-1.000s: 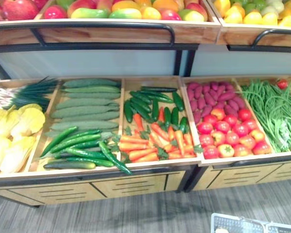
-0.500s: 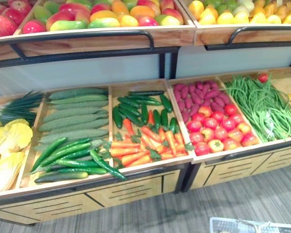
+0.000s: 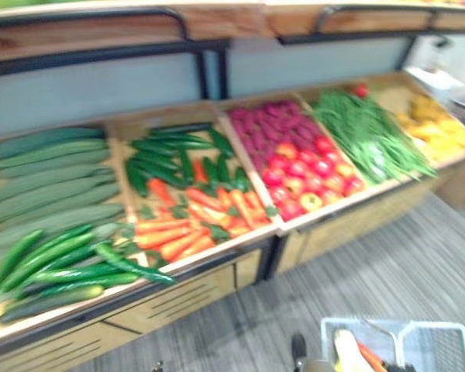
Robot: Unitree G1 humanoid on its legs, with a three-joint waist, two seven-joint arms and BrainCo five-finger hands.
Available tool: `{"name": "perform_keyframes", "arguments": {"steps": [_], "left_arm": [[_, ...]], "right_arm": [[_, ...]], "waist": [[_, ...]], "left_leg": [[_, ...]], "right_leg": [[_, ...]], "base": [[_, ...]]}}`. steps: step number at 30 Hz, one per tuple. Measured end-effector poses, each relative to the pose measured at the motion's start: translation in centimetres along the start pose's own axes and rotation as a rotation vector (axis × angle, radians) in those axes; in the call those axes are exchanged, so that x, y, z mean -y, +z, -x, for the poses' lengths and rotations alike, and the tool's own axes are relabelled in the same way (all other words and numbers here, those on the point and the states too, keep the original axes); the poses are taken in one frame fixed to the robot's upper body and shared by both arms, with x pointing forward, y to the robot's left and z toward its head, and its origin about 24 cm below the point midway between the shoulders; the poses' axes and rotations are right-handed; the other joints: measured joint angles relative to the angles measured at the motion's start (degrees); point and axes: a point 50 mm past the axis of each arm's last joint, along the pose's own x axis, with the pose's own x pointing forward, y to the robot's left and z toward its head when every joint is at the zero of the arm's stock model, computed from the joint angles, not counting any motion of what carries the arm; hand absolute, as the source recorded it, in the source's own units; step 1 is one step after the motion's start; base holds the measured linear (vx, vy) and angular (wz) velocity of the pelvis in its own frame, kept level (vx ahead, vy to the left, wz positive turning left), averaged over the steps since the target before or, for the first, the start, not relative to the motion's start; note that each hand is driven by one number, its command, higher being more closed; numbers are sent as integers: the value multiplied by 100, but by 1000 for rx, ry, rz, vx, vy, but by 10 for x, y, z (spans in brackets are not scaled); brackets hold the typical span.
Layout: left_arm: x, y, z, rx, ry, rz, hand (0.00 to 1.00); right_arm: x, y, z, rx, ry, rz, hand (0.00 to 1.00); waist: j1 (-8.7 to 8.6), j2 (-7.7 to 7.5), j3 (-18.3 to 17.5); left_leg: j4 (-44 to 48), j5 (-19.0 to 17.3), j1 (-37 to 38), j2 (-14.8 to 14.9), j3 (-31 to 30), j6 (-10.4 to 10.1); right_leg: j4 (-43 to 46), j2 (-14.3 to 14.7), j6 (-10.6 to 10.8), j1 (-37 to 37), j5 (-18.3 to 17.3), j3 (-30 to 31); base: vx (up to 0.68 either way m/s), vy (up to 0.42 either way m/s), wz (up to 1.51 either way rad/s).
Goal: Pick vegetable in the basket
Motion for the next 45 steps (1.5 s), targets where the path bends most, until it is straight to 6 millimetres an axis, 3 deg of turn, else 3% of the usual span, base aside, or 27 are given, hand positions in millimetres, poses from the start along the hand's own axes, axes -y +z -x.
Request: {"name": "perform_keyframes", "arguments": {"steps": [1, 2, 4, 6, 9, 10, 11, 13, 14, 15, 16, 17, 18, 19, 20, 21, 22, 23, 24, 25, 26, 27, 28, 29, 32, 35, 45], "left_arm": [[0, 8, -1, 35, 0, -4, 0], [0, 10, -1, 46, -2, -15, 0], [-1, 3, 0, 30, -8, -40, 0], [-3, 3, 0, 29, -7, -46, 0], [-4, 3, 0, 28, -5, -43, 0], [-5, 3, -1, 28, -2, -42, 0], [-5, 3, -1, 25, 0, -33, 0], [3, 2, 1, 23, -17, -20, 0], [3, 0, 1, 13, -16, -19, 0], [3, 0, 1, 12, -18, -18, 0], [5, -1, 2, 11, -20, -12, 0], [7, 7, 1, 30, -24, -4, 0], [9, 10, 0, 39, -28, -1, 0], [13, 14, 1, 50, -35, 4, 0], [16, 5, 3, 29, -43, -5, 0], [15, 0, 4, 16, -41, -11, 0], [5, -13, 5, -24, -20, -23, 0], [-1, -10, 4, -2, -6, -26, 0], [-2, -12, 4, -8, -3, -31, 0], [-1, -19, 6, -25, -6, -31, 0], [4, -21, 7, -28, -19, -31, 0], [9, -21, 9, -29, -32, -27, 0], [19, -20, 11, -16, -56, -26, 0], [20, -19, 12, -9, -62, -35, 0], [19, -9, 9, 32, -53, -72, 0], [12, 0, 5, 70, -32, -119, 0], [12, 0, 5, 80, -43, -164, 0]], "right_arm": [[0, 2, -1, 4, -1, -3, 100], [-1, 1, -2, -6, 5, 4, 100], [0, 2, -4, -15, 19, 48, 100], [0, -2, -4, -44, 27, 64, 100], [0, -7, -4, -80, 35, 94, 100], [0, -8, -4, -82, 37, 98, 100], [4, -5, -6, -78, 31, 103, 100], [12, -3, -9, -75, 13, 120, 100], [15, -2, -9, -73, 17, 150, 100], [15, -4, -9, -76, 17, 154, 100], [15, -11, -7, -103, 18, 161, 100], [17, -16, -6, -126, 12, 156, 100], [18, -17, -6, -129, 8, 154, 100], [21, -20, -5, -139, -1, 150, 100], [27, -24, -4, -145, -11, 163, 100], [23, -26, -2, -147, -1, 172, 100], [12, -28, 1, -132, 31, 165, 100], [7, -25, 1, -107, 45, 157, 100], [7, -22, 0, -89, 47, 163, 100], [6, -14, -1, -44, 49, 173, 100], [7, -8, -2, -13, 48, 189, 100], [11, -2, -4, 9, 38, 200, 100], [20, 4, -8, 25, 20, 219, 100], [23, 5, -8, 30, 10, 222, 100], [17, 6, -8, 34, 25, 212, 100], [9, 10, -8, 43, 40, 201, 100], [10, 2, -6, 16, 40, 204, 100]], "waist": [[-18, -47, 114], [-35, -80, 181], [-64, -80, 175], [-94, -74, 171], [-51, -106, 69], [-29, -129, -12], [30, -25, -111], [71, 144, -244], [36, 168, -310], [34, 185, -319], [64, 243, -272], [0, 240, -266], [-24, 245, -263], [-110, 282, -254], [-87, 445, -240], [-68, 475, -277], [-118, 275, -281], [-43, 156, -240], [-34, 154, -238], [42, 92, -171], [93, 90, -151], [89, 194, -143], [92, 431, -127], [77, 452, -128], [70, 441, -117], [64, 245, -17], [74, 162, 22]], "left_leg": [[-108, 100, 104, 13, 328, 77], [-167, 192, 228, 32, 712, 85], [-177, 226, 302, 106, 1260, 139], [-148, 278, 335, 218, 1693, 151], [303, 269, 265, 765, 2546, 170], [435, 265, 213, 900, 2698, 168], [633, 245, 49, 1170, 2802, 186], [445, 551, -127, 1213, 2667, 480], [641, 742, 44, 1358, 2831, 352], [784, 748, 80, 1443, 2856, 345], [1754, 801, 71, 2058, 2915, 391], [2316, 274, -293, 2024, 2583, -113], [2282, 201, -391, 1932, 2539, -115], [1866, 222, -609, 1538, 2510, 112], [1235, 684, -564, 1328, 2595, 621], [1224, 430, -348, 1348, 2613, 724], [1433, 478, -298, 1325, 2447, 649], [1524, 634, -362, 1219, 1703, 514], [1521, 707, -431, 1116, 1122, 441], [1696, 852, -477, 928, 57, 319], [1583, 692, -620, 529, -1045, -38], [1305, 585, -606, 267, -1551, -254], [796, 457, -508, -54, -2244, -391], [488, 446, -328, -188, -2556, -468], [-195, 541, -193, -236, -2453, -620], [-797, 783, -191, -315, -2410, -745], [-1815, 1408, 145, -515, -2464, -732]], "right_leg": [[1448, -220, -397, -161, -1115, -892], [2399, -487, -473, -64, -1622, -1499], [3383, -862, -437, 128, -1892, -1899], [3894, -1158, -382, 406, -1858, -1947], [3518, -1522, -127, 884, -1599, -1917], [3237, -1542, -88, 888, -1460, -1899], [2630, -1182, -32, 844, -1736, -1984], [2083, -923, 113, 797, -1850, -1966], [1677, -830, 254, 896, -2088, -2013], [1588, -784, 261, 941, -2107, -2009], [1243, -531, 219, 1220, -2160, -1922], [1130, -618, 106, 1403, -2258, -1800], [1140, -654, 109, 1414, -2259, -1796], [1165, -721, 175, 1522, -2292, -1824], [1253, -644, 421, 1631, -2444, -1808], [1296, -630, 564, 1694, -2572, -1787], [1290, -767, 663, 1748, -2756, -1736], [1175, -755, 683, 1762, -2783, -1569], [1098, -741, 671, 1788, -2767, -1447], [934, -746, 664, 1872, -2750, -1044], [747, -780, 699, 1895, -2730, -687], [695, -789, 732, 1883, -2687, -557], [673, -677, 765, 1730, -2615, -252], [632, -675, 803, 1621, -2542, -81], [118, -608, 798, 1486, -2071, 101], [-82, -598, 800, 1229, -1836, 191], [-154, -670, 813, 1135, -1802, 105]], "base": [[-186, 89, -129], [-239, 112, -149], [-200, 71, -137], [-171, -20, -128], [-120, -190, -166], [-127, -361, -170], [-188, -382, -173], [-307, -444, -172], [-211, -340, -124], [-6, -355, -132], [34, -191, -67], [18, -168, -51], [-5, 63, 5], [59, 144, -9], [99, 162, -36], [155, 73, -63], [130, -94, -89], [92, -171, -93], [9, -165, -142], [-42, -47, -157], [-20, 20, -158], [6, 161, -145], [59, 192, -104], [65, 189, -98], [5, 86, -41], [-61, 52, -17], [-74, -15, 3]]}}
